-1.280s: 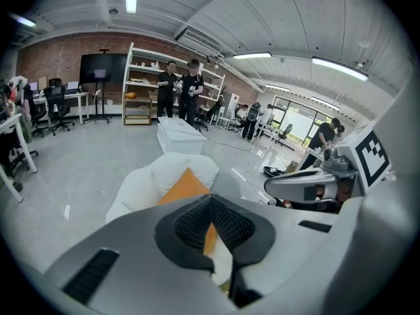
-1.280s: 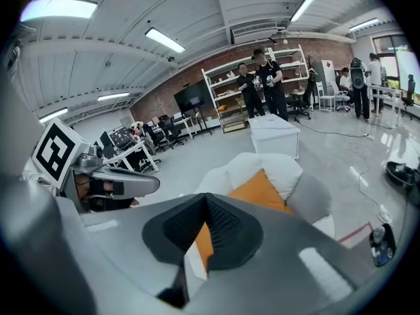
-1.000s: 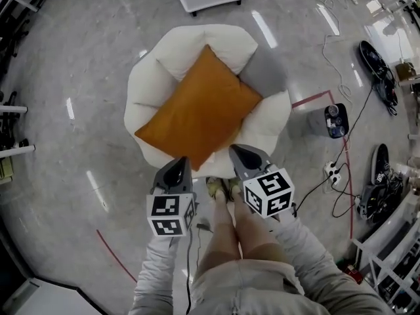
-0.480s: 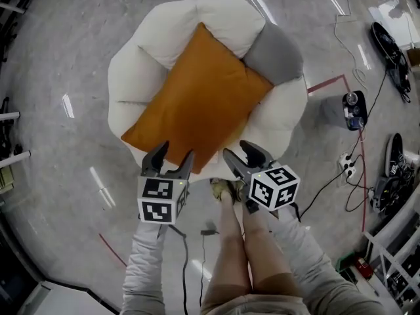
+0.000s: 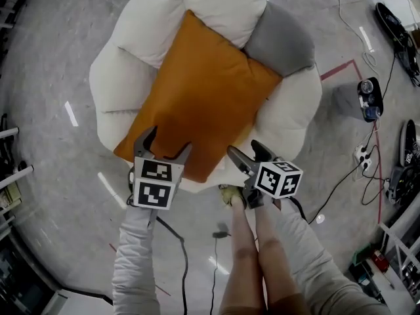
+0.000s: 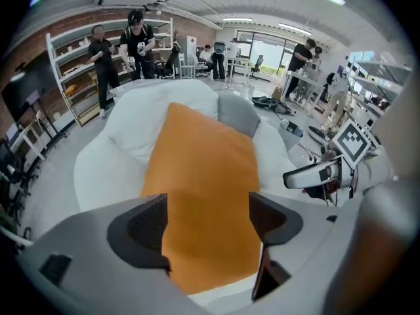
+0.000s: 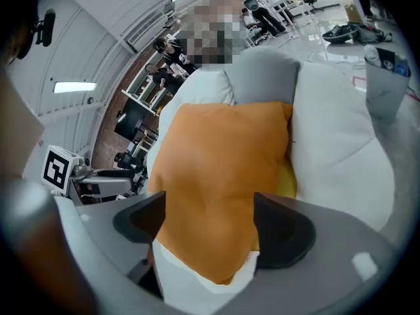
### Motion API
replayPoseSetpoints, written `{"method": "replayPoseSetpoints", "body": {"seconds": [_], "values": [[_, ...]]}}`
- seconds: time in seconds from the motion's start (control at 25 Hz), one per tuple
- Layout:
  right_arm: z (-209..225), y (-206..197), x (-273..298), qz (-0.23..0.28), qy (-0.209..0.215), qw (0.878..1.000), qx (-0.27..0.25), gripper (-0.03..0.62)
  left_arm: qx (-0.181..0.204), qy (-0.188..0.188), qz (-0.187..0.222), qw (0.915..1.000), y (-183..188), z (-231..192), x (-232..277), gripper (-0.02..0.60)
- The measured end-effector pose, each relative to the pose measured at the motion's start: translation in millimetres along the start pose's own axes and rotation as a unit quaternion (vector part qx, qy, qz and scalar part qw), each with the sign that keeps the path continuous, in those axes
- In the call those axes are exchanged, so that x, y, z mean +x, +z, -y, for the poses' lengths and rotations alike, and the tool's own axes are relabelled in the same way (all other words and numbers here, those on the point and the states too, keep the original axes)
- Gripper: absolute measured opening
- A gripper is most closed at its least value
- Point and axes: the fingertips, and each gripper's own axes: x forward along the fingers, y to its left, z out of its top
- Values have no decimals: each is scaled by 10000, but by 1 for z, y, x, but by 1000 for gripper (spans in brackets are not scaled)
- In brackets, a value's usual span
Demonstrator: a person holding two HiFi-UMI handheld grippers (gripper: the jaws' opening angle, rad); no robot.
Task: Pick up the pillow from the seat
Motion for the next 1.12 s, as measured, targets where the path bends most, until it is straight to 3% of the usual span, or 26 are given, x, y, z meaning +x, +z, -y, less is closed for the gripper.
{"method": "replayPoseSetpoints", "body": {"seconds": [0.12,0.28,0.36,0.44,0.56,0.68,0.76,0.88,1.12], "values": [[15,-13,21,-149,57,9997,187,431,224,88,-178,9996,-1,-18,21,396],[32,-26,48,-370,0,9989,301,449,425,345,-76,9985,14,-47,41,422],[41,-28,60,-397,-56,9987,325,463,560,300,-146,9979,19,-57,53,453],[49,-28,71,-360,-94,9985,409,470,653,143,-271,9974,22,-63,66,496],[59,-30,89,-340,-1,9976,597,532,829,-60,-565,9949,21,-74,90,553],[64,-37,105,-445,198,9956,801,574,570,-441,-922,9931,11,-82,111,585],[68,-42,113,-494,308,9942,905,574,292,-804,-1079,9905,5,-83,119,588],[76,-47,125,-566,357,9935,921,574,173,-1159,-1157,9863,2,-82,131,589],[90,-50,146,-798,441,9911,968,574,184,-1321,-1364,9816,-2,-78,154,589]]}}
